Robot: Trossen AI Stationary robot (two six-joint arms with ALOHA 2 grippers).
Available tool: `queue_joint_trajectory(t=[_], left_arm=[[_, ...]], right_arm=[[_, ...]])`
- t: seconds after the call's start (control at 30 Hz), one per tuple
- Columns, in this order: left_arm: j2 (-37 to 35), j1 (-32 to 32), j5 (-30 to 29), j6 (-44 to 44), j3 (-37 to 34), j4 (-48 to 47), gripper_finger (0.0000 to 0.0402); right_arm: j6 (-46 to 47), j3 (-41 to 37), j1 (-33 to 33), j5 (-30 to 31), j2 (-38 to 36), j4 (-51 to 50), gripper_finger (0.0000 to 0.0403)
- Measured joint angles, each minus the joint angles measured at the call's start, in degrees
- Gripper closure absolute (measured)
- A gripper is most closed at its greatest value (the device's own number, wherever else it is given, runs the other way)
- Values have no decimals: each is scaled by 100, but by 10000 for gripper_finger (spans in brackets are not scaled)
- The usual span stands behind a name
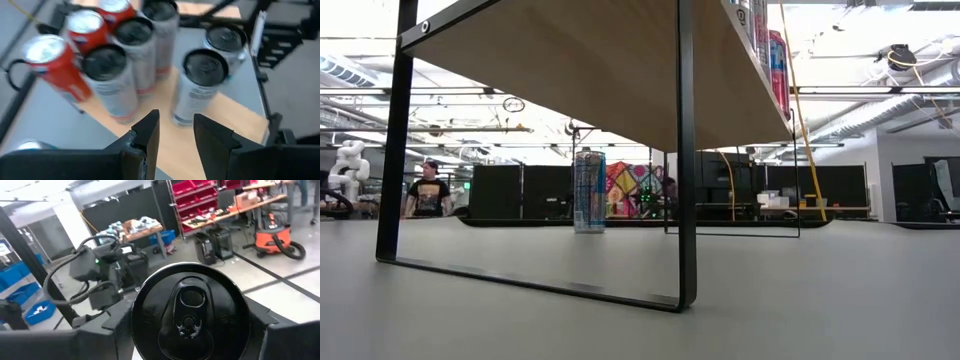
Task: Place canned beverage on shelf
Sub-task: Put the white blue soda can on the shelf aligned with the other white blue soda cans
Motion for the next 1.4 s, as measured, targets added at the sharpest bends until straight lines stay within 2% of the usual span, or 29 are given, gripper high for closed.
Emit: queue_joint_trajectory(t=[0.13,0.3,0.47,0.73,0.9,1.1,1.33,1.4], left_arm=[[-253,4,-540,-16,171,27,282],[-564,6,-1529,-608,294,-9,272],[-950,-22,-1903,-602,333,215,224],[-1276,-50,-2029,-201,333,559,113],[-1230,-170,-2020,745,331,1123,65],[-958,-227,-1877,1852,331,1518,27],[-651,-228,-1628,1953,331,1385,12],[-561,-228,-1718,1834,331,1297,12]], right_arm=[[-2,0,211,5,79,193,186],[0,0,547,10,210,302,186],[211,0,866,321,328,422,186],[587,0,1328,965,532,516,186],[767,0,1558,1080,743,686,186],[1028,0,1762,1229,1054,834,186],[1217,0,1898,1276,1228,1086,186],[1207,0,1927,1394,1238,1083,186]])
